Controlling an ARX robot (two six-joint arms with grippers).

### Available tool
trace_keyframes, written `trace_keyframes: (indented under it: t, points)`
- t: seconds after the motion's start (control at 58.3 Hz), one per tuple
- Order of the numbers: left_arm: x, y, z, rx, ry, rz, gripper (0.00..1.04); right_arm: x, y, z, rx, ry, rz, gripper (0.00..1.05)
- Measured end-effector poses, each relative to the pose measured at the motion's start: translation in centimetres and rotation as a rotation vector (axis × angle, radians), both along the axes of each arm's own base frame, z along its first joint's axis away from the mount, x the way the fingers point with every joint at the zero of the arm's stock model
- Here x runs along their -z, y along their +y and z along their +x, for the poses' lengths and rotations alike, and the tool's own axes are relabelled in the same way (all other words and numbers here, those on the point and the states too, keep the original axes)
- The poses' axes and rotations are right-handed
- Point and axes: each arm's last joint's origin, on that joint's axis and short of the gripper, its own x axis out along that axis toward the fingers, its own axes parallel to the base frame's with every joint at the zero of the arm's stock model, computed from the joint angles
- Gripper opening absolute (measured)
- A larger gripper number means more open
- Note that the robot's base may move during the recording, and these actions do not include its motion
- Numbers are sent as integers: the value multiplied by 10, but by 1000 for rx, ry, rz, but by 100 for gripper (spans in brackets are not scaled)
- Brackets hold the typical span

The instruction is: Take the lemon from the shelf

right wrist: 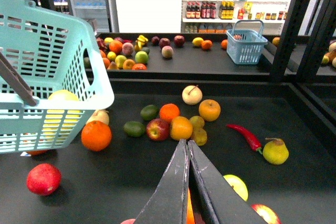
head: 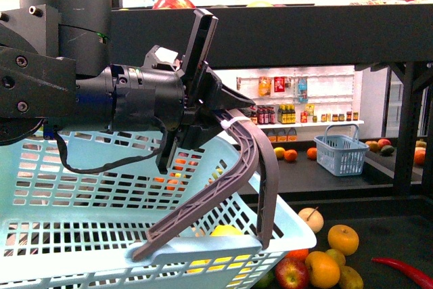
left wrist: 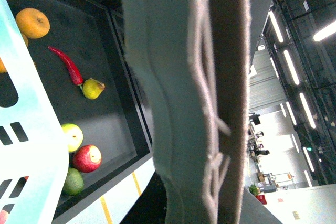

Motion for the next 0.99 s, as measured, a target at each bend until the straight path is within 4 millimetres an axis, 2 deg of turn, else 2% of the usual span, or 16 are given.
trace_keyframes:
  t: [0.36,0.549,0.994]
  points:
    - [0,0,0,-1,1,-1,8,12,0,-6,0,2,0,3]
    - [0,0,0,-3,1,0,8,21,0,-17,0,0,0,3]
    - [0,0,0,-1,1,0,8,21,0,-17,0,-11,2,3]
